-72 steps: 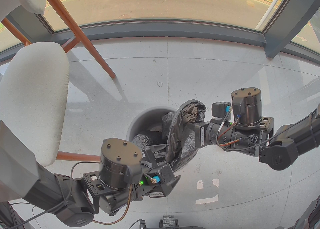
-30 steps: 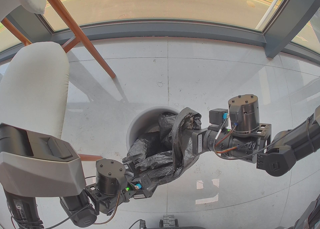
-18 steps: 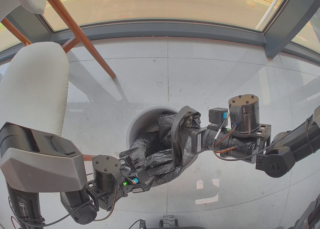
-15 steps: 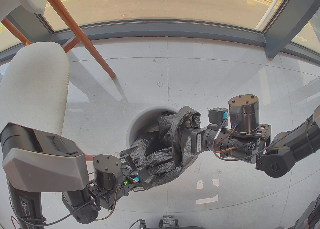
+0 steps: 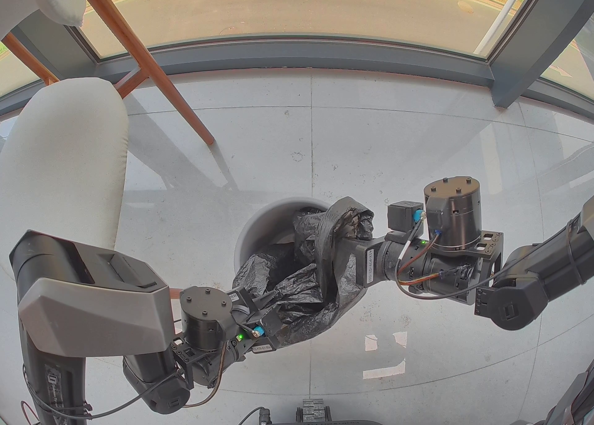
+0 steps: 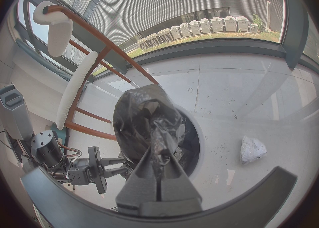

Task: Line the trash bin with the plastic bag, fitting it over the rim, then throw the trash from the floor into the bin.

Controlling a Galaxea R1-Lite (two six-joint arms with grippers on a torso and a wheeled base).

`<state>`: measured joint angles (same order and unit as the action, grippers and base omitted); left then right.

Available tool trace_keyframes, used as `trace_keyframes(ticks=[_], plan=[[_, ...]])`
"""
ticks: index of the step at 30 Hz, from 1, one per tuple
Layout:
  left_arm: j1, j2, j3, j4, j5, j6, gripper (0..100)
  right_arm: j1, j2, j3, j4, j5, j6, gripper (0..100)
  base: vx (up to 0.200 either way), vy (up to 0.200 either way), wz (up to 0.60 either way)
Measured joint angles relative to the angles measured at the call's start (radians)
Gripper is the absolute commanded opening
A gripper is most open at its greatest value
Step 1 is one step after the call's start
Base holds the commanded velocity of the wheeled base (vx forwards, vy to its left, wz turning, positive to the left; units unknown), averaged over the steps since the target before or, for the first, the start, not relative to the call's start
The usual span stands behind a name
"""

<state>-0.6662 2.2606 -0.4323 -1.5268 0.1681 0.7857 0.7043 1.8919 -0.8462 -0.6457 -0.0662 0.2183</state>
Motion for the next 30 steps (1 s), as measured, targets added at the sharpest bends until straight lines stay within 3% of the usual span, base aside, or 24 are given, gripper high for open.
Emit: trace_keyframes(ticks=[4, 8, 15, 19, 22, 26, 30], plan=[[0.005, -0.034, -0.015, 0.057, 0.0, -0.001, 0, -0.007, -0.003, 0.004, 0.0, 0.001, 0.0, 0, 0.0, 0.0, 0.0], [0.027, -0.121, -0.061, 0.241, -0.001, -0.005, 0, -0.027, -0.012, 0.023, 0.0, 0.015, 0.0, 0, 0.0, 0.0, 0.0], [0.057, -0.217, -0.206, 0.437, 0.0, -0.045, 0, -0.077, -0.026, 0.071, 0.0, 0.084, -0.016, 0, 0.0, 0.0, 0.0], [0.089, -0.273, -0.347, 0.57, 0.0, -0.103, 0, -0.132, -0.031, 0.097, -0.008, 0.141, -0.05, 0, 0.0, 0.0, 0.0], [0.108, -0.3, -0.435, 0.635, 0.013, -0.196, 0, -0.179, -0.031, 0.104, -0.023, 0.216, -0.071, 0, 0.0, 0.0, 0.0], [0.124, -0.32, -0.497, 0.691, 0.037, -0.27, 0, -0.241, -0.026, 0.107, -0.042, 0.319, -0.131, 0, 0.0, 0.0, 0.0], [0.152, -0.324, -0.521, 0.719, 0.048, -0.289, 0, -0.289, -0.003, 0.093, -0.047, 0.373, -0.19, 0, 0.0, 0.0, 0.0]])
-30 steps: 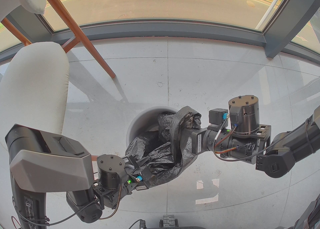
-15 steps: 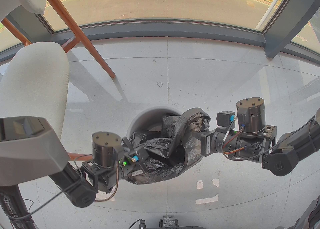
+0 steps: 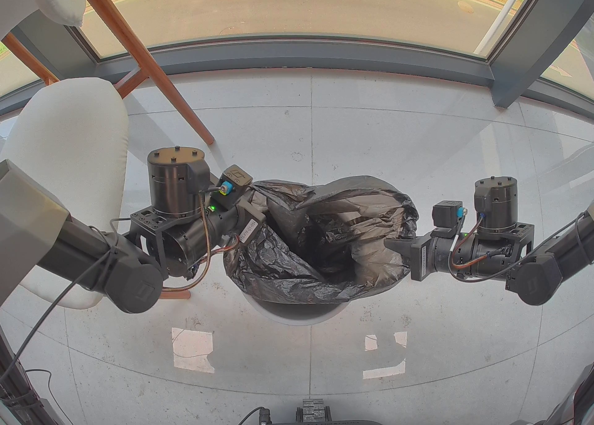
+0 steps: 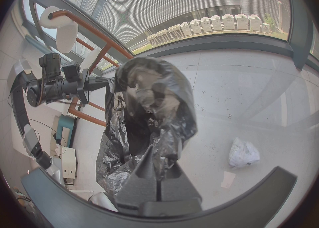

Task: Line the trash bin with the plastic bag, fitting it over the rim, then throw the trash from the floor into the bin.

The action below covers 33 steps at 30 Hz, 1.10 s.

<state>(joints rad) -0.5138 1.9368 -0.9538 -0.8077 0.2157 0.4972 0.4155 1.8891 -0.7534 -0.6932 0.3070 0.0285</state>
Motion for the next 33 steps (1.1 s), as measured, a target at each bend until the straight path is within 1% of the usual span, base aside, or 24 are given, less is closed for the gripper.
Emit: trace_keyframes(ticks=[6, 9, 14, 20, 21, 27, 30, 33], plan=[[0.031, 0.005, -0.008, 0.013, 0.004, -0.014, 0, -0.024, 0.052, -0.073, 0.001, 0.01, -0.003, 0, 0.0, 0.0, 0.0], [0.05, 0.009, -0.014, 0.041, 0.004, -0.029, 0, -0.026, 0.088, -0.136, 0.006, 0.012, 0.0, 0, 0.0, 0.0, 0.0], [0.074, 0.013, -0.025, 0.101, 0.006, -0.084, 0, -0.023, 0.155, -0.234, 0.01, 0.015, 0.003, 0, 0.0, 0.0, 0.0], [0.085, 0.024, -0.041, 0.142, 0.006, -0.1, 0, -0.024, 0.245, -0.313, 0.003, 0.009, 0.005, 0, 0.0, 0.0, 0.0], [0.088, 0.026, -0.044, 0.145, 0.006, -0.1, 0, -0.026, 0.255, -0.321, 0.003, 0.008, 0.005, 100, 0.0, 0.0, 0.0], [0.096, 0.034, -0.054, 0.149, 0.005, -0.102, 0, -0.046, 0.293, -0.364, 0.011, 0.007, 0.018, 100, 0.0, 0.0, 0.0], [0.098, 0.036, -0.054, 0.156, 0.004, -0.109, 0, -0.047, 0.276, -0.359, 0.044, 0.01, 0.057, 100, 0.0, 0.0, 0.0], [0.101, 0.036, -0.056, 0.174, 0.004, -0.129, 0, -0.043, 0.222, -0.347, 0.126, 0.016, 0.116, 100, 0.0, 0.0, 0.0]])
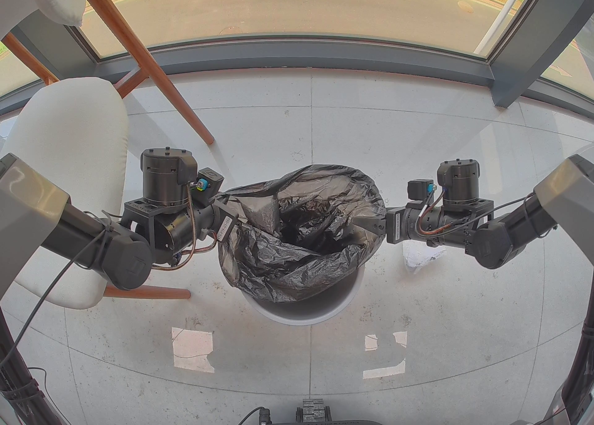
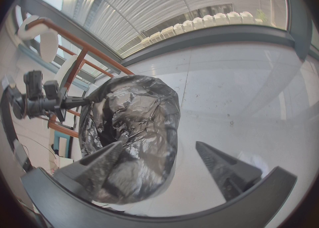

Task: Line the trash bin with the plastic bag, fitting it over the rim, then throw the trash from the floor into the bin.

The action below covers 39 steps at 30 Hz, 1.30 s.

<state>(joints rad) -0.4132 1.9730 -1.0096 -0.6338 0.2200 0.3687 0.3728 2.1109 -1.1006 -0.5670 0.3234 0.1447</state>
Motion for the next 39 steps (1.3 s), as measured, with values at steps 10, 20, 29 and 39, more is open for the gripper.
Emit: trace_keyframes(ticks=[10, 20, 29, 39], plan=[[0.004, 0.001, -0.009, 0.107, 0.0, -0.1, 0, 0.124, -0.26, 0.02, 0.512, 0.003, 0.393, 100, 0.0, 0.0, 0.0], [0.017, -0.001, -0.004, 0.26, -0.004, -0.269, 0, 0.343, -0.307, 0.015, 0.632, -0.149, 0.727, 100, 0.0, 0.0, 0.0], [0.038, -0.003, 0.021, 0.277, -0.007, -0.303, 0, 0.372, -0.161, -0.054, 0.536, -0.217, 0.738, 100, 0.0, 0.0, 0.0], [0.031, -0.006, 0.065, 0.276, -0.009, -0.304, 0, 0.335, -0.014, -0.188, 0.494, -0.272, 0.734, 100, 0.0, 0.0, 0.0]])
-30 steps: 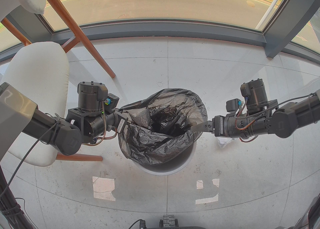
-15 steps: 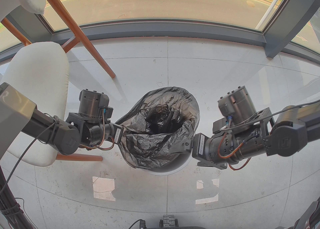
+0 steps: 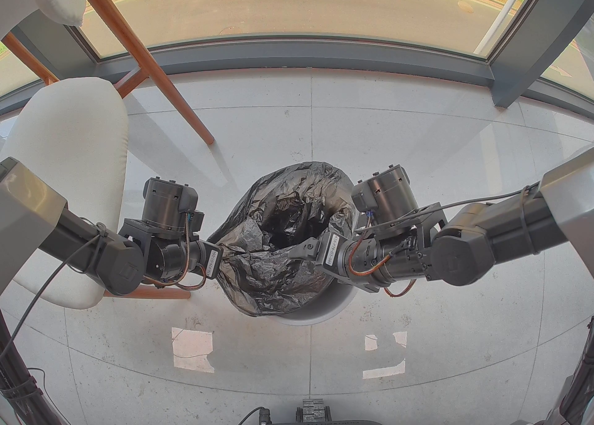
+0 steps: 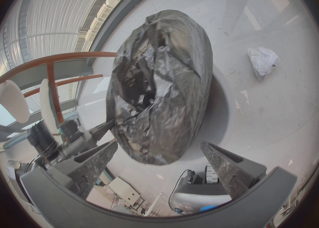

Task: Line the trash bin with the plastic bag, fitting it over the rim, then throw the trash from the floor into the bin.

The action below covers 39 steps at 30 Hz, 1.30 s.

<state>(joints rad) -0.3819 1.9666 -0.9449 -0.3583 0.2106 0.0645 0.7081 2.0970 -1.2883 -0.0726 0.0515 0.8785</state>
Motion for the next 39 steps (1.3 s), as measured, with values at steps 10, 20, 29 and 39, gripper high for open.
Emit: trace_keyframes(ticks=[10, 20, 29, 39], plan=[[-0.039, -0.004, 0.02, -0.002, 0.0, -0.002, 0, -0.055, 0.099, -0.1, 0.007, -0.047, -0.045, 0, 0.0, 0.0, 0.0], [-0.046, -0.026, 0.063, -0.001, 0.001, -0.002, 0, -0.055, 0.037, -0.092, 0.221, -0.045, -0.23, 0, 0.0, 0.0, 0.0], [-0.064, -0.06, 0.14, -0.008, -0.001, -0.002, 0, -0.118, -0.039, 0.085, 0.261, -0.044, -0.437, 0, 0.0, 0.0, 0.0], [-0.105, -0.069, 0.233, -0.062, 0.0, -0.001, 0, -0.125, -0.051, 0.198, 0.109, -0.046, -0.458, 100, 0.0, 0.0, 0.0]])
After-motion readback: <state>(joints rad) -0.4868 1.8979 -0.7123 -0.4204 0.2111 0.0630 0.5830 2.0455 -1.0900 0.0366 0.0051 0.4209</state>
